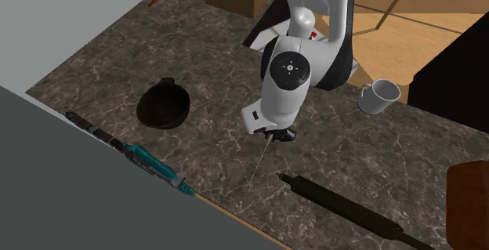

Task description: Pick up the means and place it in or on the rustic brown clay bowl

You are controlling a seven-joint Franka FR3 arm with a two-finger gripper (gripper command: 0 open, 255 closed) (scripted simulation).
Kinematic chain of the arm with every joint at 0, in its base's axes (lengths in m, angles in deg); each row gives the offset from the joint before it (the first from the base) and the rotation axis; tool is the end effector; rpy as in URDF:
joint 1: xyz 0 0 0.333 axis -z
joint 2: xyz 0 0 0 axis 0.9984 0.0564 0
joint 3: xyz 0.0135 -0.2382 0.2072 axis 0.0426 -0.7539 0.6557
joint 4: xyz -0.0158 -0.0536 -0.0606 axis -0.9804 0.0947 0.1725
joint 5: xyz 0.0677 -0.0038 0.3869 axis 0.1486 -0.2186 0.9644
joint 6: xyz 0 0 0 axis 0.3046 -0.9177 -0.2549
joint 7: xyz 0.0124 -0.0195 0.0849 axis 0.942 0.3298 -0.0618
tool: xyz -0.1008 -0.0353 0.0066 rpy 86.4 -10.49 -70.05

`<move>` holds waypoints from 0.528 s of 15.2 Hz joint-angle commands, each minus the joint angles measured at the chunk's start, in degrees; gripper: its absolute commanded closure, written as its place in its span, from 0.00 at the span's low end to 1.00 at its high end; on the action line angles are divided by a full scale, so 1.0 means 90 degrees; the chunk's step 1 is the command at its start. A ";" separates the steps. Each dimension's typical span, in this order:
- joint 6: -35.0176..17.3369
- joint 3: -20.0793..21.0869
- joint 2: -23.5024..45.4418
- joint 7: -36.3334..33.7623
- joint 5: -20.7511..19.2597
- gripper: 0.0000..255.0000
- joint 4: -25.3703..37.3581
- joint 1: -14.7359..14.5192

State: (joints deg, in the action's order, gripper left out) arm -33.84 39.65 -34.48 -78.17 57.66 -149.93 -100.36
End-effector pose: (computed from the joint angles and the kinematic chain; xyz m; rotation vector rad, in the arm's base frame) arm 0.4622 0.3698 0.3482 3.0239 0.8085 -0.0798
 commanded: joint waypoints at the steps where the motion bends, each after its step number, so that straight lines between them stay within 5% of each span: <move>1: 0.0000 0.0000 0.0000 0.0000 0.0000 1.00 0.0000 0.0000; 8: 0.0073 0.0009 -0.0045 0.0018 0.0027 1.00 0.0033 0.0007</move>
State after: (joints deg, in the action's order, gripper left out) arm -33.51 39.69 -34.67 -78.08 57.78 -149.78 -100.32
